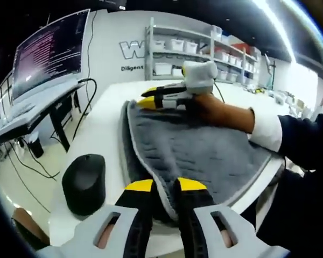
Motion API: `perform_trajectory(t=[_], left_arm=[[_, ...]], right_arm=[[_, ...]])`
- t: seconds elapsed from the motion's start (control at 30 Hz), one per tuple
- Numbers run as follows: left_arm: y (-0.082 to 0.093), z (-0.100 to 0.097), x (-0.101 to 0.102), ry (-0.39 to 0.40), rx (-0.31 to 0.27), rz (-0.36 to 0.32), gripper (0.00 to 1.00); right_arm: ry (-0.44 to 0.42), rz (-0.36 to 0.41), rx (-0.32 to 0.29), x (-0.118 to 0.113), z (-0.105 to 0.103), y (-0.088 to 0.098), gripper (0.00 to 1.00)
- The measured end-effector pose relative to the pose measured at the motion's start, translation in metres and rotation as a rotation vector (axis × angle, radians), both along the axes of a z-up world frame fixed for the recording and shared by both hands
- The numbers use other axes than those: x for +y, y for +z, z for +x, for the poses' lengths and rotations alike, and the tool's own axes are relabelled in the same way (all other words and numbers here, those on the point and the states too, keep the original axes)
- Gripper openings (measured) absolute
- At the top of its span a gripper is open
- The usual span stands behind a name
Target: Open the folded towel by lifting each exposed corner and separating the folded layers until the towel lies flat within the target outline without major curled edges
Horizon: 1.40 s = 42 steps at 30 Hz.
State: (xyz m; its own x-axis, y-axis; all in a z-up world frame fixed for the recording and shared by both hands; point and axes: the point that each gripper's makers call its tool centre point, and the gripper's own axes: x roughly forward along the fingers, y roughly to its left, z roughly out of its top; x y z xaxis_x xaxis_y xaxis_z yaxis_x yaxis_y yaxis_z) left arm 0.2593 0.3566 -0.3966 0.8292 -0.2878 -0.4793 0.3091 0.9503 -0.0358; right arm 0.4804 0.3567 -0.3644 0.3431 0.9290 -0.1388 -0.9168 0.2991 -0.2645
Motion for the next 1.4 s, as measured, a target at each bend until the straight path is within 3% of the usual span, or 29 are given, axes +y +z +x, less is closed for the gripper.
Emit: perform_trajectory(t=[0.1, 0.2, 0.27, 0.37, 0.43, 0.5, 0.7, 1.03, 1.13, 1.27, 1.4], left_arm=[[0.002, 0.004, -0.001, 0.024, -0.004, 0.018, 0.08], [0.011, 0.004, -0.004, 0.029, -0.032, 0.043, 0.05], [0.017, 0.004, -0.007, 0.029, -0.048, 0.045, 0.04], [0.022, 0.005, -0.011, 0.040, -0.061, 0.047, 0.04], [0.024, 0.005, -0.013, 0.040, -0.066, 0.051, 0.04], [0.025, 0.005, -0.013, 0.040, -0.068, 0.052, 0.04], [0.032, 0.002, -0.029, 0.002, -0.087, 0.058, 0.04], [0.034, 0.002, -0.042, -0.033, -0.087, 0.102, 0.04], [0.034, 0.001, -0.048, -0.045, -0.086, 0.105, 0.04], [0.033, 0.000, -0.053, -0.066, -0.080, 0.122, 0.04], [0.032, 0.001, -0.060, -0.085, -0.078, 0.135, 0.04]], right_arm=[[0.004, 0.030, 0.060, -0.005, -0.002, 0.000, 0.27], [0.007, 0.050, 0.079, -0.010, -0.007, 0.001, 0.32], [0.054, 0.086, 0.144, -0.008, -0.018, 0.004, 0.35], [0.119, 0.175, 0.201, -0.004, -0.032, 0.018, 0.49], [0.121, 0.184, 0.208, -0.005, -0.034, 0.019, 0.52], [0.122, 0.184, 0.209, -0.005, -0.034, 0.019, 0.52], [0.141, 0.170, 0.296, -0.006, -0.039, 0.010, 0.57], [0.117, 0.067, 0.300, -0.001, -0.046, -0.005, 0.62], [0.124, 0.071, 0.382, 0.001, -0.052, -0.007, 0.62], [0.128, 0.133, 0.499, 0.002, -0.055, -0.003, 0.66], [0.091, 0.156, 0.537, 0.000, -0.049, -0.003, 0.68]])
